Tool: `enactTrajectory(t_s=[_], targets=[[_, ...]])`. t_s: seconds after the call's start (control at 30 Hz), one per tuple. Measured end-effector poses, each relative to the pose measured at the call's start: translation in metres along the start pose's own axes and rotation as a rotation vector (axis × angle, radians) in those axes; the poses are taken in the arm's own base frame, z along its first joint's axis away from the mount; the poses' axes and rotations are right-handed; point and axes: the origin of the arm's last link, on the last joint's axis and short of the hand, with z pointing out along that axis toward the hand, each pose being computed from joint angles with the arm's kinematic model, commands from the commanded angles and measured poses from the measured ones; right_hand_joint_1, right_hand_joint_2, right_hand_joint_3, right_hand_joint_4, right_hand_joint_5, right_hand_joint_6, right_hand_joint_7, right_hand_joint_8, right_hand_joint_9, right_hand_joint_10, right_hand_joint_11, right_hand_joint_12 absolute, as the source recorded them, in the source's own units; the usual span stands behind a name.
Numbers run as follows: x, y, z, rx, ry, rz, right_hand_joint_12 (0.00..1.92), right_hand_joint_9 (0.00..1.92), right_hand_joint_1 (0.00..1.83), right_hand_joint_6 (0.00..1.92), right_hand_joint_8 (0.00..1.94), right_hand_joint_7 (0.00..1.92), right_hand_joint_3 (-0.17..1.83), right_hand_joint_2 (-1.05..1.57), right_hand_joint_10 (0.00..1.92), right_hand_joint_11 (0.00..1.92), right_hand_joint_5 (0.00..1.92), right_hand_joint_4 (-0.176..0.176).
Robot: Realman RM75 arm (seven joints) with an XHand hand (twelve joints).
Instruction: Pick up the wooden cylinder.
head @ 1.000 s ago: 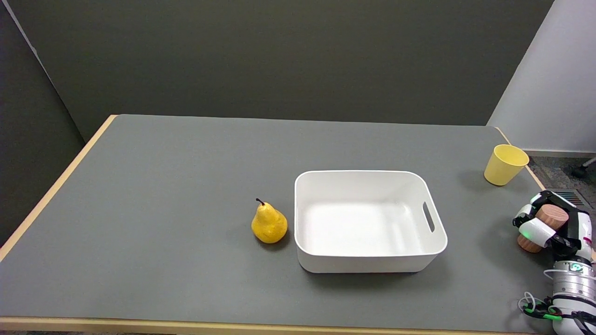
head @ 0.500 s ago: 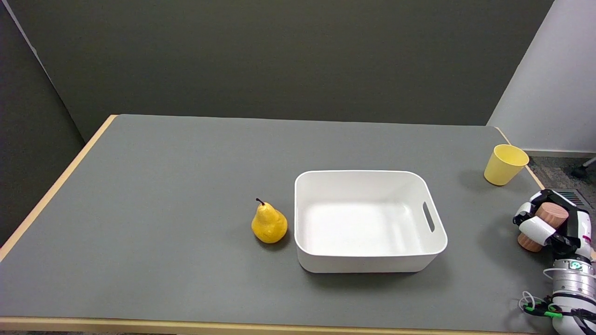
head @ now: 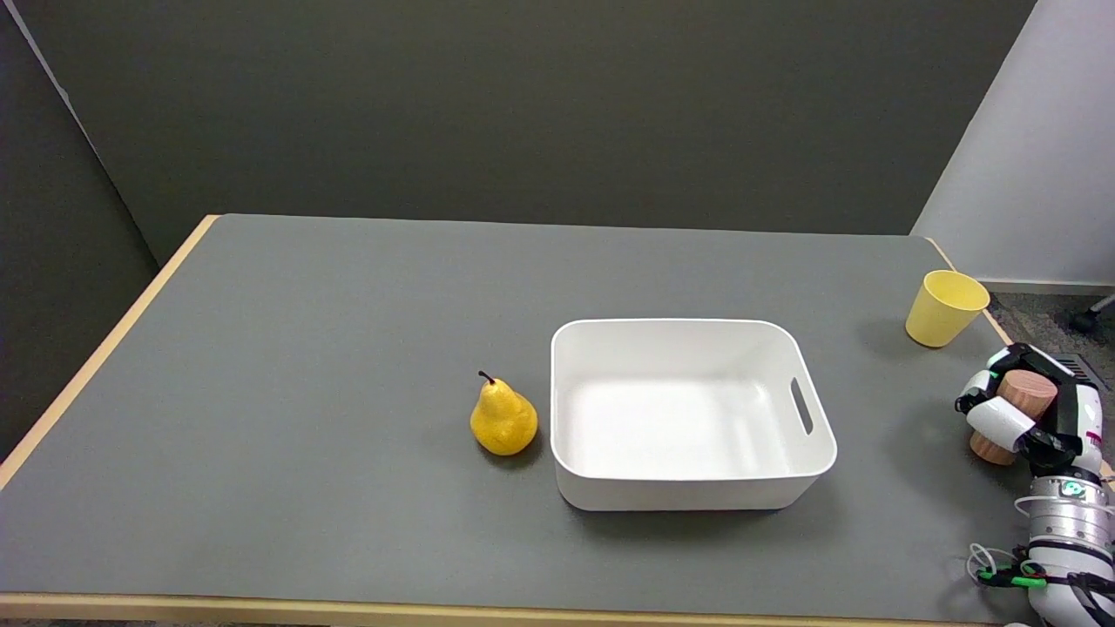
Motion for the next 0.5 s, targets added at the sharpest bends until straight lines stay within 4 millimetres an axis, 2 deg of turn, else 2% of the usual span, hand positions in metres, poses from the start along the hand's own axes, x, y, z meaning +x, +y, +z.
enactTrajectory(t_s=[0.3, 0.5], targets=[[-0.008, -0.016, 0.008, 0.081, -0.022, 0.021, 1.92, 1.17, 1.17, 1.72, 1.94, 0.88, 1.25, 0.72, 1.92, 1.09, 0.77, -0.102], [-0.016, -0.034, 0.016, 0.158, -0.043, 0.034, 1.92, 1.18, 1.17, 1.72, 1.94, 0.88, 1.26, 0.72, 1.92, 1.10, 0.78, -0.102]])
